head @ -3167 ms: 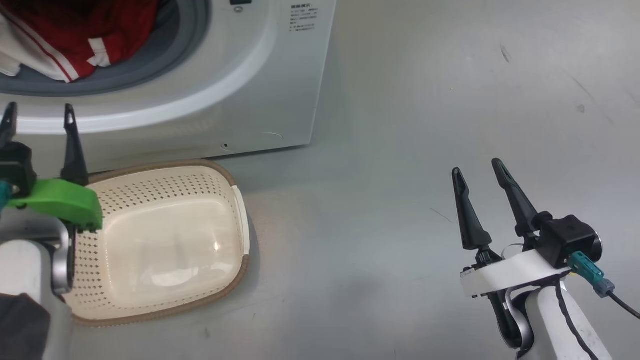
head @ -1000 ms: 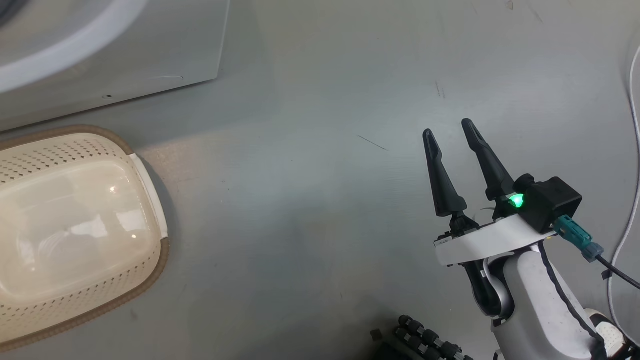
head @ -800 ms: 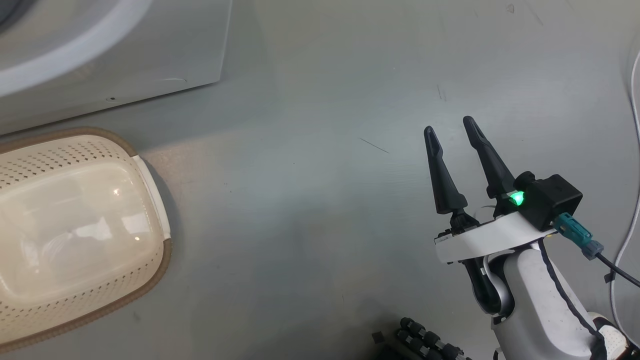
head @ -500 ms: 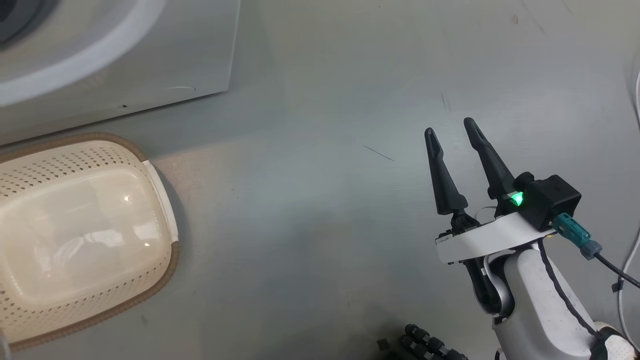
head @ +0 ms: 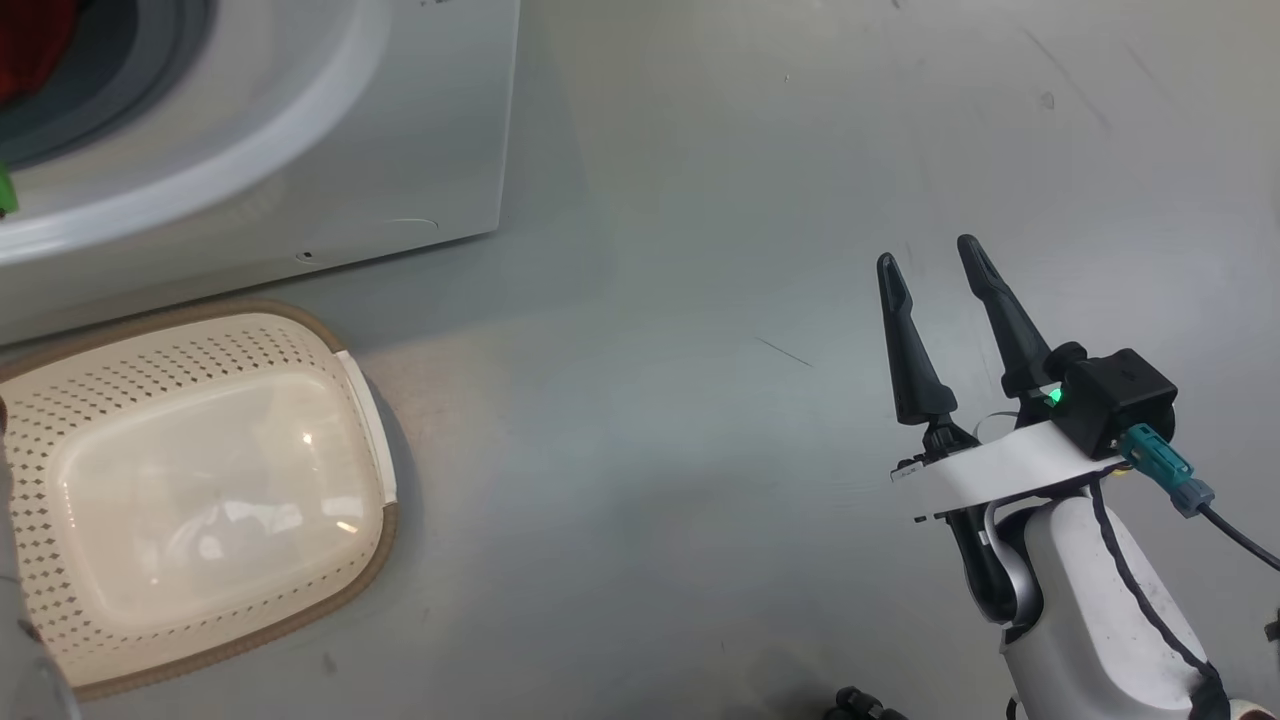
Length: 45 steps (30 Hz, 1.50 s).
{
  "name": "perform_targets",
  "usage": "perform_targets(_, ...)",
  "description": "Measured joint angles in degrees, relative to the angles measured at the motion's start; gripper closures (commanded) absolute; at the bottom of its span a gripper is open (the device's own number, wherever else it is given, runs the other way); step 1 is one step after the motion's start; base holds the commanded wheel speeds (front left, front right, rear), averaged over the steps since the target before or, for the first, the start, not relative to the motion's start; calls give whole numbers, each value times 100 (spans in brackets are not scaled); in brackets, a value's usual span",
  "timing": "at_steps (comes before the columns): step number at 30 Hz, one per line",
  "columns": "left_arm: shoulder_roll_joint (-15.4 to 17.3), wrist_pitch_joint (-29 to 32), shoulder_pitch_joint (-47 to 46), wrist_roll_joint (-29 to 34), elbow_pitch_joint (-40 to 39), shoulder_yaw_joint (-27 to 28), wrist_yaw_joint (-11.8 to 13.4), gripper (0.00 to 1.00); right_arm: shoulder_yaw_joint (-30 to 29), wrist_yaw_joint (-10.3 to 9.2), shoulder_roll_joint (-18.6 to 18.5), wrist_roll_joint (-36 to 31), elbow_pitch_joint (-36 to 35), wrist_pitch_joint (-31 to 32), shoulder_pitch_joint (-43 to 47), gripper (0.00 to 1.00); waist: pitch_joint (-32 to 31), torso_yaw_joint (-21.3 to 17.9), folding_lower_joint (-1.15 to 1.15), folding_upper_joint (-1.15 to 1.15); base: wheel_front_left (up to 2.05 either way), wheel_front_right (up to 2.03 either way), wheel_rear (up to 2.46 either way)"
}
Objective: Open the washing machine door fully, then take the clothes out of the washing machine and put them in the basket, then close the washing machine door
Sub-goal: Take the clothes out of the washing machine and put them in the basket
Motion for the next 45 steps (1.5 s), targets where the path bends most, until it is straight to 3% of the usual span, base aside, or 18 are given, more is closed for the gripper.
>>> perform_targets(22, -578, -1779, 1306, -465, 308, 75, -550, 100, -318, 1, -88, -290, 192, 0, 524, 0, -1277, 556, 0, 0, 0, 0, 0)
perform_targets(34, -893, -2350, 2030, -573, 383, -37, -866, 100, -404, 2, -143, -375, 244, 0, 914, 0, -1997, 964, -1, 0, 0, 0, 0)
perform_targets(45, -981, -2552, 2558, -573, 14, -163, -989, 100, -393, 5, -137, -386, 286, 0, 1178, 0, -2517, 1158, -1, 0, 0, 0, 0)
